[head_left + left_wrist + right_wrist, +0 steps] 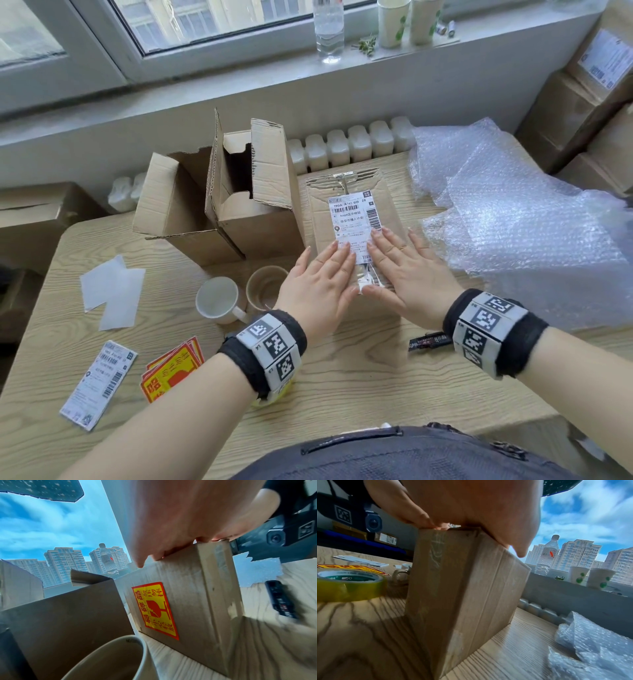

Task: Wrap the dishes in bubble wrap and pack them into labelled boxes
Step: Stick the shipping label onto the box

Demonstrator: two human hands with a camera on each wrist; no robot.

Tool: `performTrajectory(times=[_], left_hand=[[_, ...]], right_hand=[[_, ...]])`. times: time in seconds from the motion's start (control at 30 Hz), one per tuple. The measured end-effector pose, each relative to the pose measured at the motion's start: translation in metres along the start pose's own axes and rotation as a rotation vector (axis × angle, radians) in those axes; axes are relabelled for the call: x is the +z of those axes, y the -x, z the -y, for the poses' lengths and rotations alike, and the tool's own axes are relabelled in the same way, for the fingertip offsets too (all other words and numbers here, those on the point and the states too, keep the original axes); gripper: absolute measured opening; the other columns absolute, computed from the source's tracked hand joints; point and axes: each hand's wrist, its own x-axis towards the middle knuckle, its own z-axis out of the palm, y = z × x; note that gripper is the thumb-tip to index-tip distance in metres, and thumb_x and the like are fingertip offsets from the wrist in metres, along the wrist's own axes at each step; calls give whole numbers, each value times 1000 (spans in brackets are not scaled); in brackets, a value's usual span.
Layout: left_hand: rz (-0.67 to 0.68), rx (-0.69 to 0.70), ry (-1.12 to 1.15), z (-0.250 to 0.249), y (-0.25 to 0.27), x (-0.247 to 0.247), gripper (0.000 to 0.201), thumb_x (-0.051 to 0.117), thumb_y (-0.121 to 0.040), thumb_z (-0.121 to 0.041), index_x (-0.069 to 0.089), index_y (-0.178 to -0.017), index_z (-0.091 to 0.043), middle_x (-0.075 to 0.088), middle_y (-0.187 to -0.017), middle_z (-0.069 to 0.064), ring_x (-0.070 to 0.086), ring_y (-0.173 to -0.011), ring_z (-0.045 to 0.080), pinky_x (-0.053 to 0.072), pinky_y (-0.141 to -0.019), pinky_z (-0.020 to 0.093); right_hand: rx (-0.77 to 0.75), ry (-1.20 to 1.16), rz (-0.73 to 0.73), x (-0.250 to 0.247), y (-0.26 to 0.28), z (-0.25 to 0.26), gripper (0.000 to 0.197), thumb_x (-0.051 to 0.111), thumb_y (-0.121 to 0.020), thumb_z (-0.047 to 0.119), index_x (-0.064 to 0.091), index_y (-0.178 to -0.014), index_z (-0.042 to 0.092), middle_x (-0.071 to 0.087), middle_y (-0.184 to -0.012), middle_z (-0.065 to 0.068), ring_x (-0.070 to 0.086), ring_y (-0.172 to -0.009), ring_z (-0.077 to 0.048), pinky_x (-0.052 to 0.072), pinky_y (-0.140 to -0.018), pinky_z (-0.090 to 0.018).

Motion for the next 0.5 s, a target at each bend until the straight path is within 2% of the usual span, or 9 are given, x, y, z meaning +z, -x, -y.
performTrajectory(times=[0.07, 0.13, 0.2, 0.27, 0.33, 0.4, 0.5], left_hand=[[8, 54, -16, 4, 7, 2, 84, -15, -79, -55, 8, -152, -20, 4, -160, -3, -2, -147, 11, -9, -116, 38], [37, 74, -53, 10, 11, -1, 86, -18, -75, -56, 4, -152, -23, 1, -159, -6, -5, -146, 9, -11, -117, 39], [43, 68, -50, 13, 9, -7, 87, -20, -75, -56, 4, -152, -25, 1, -159, -8, -6, -146, 8, -11, -118, 39], [29, 29, -11, 14, 4, -12, 79, -13, -83, -56, 7, -152, -24, 2, -160, -8, -6, -146, 7, -9, -118, 39], [29, -16, 6, 15, -5, -16, 61, 3, -98, -50, 7, -152, -21, 0, -160, -6, -7, -146, 8, -6, -119, 39], [28, -39, 4, 17, -16, -19, 57, 12, -101, -45, 7, -152, -21, 0, -160, -5, -6, -146, 8, -4, -119, 40], [32, -59, -9, 22, -36, -23, 57, 15, -101, -43, 7, -152, -20, 1, -160, -5, -4, -147, 10, -3, -119, 40]], right_hand=[[-50, -9, 1, 1, 3, -1, 109, -34, -64, 74, 0, -150, 17, -11, -155, 3, -21, -138, -9, -18, -112, -37], [-81, -8, 7, 0, 6, -5, 108, -32, -66, 75, 6, -150, 18, 0, -157, 3, -15, -140, -10, -16, -113, -39], [-69, -7, 8, -4, 5, -8, 112, -37, -61, 74, 5, -150, 20, -3, -157, 6, -16, -140, -5, -17, -114, -40], [-38, -32, 7, -9, -1, -7, 117, -40, -55, 74, 2, -151, 21, -6, -158, 8, -16, -142, -4, -16, -115, -40], [-18, -47, 13, -13, -9, -6, 121, -40, -52, 75, 3, -151, 21, -5, -158, 7, -13, -144, -5, -15, -116, -40], [-15, -37, 19, -15, -19, -6, 125, -41, -49, 75, 4, -151, 20, -3, -159, 5, -10, -145, -7, -14, -116, -40], [-24, -5, 24, -20, -35, -10, 126, -41, -48, 75, 5, -151, 20, 0, -159, 6, -6, -145, -8, -12, -116, -42]])
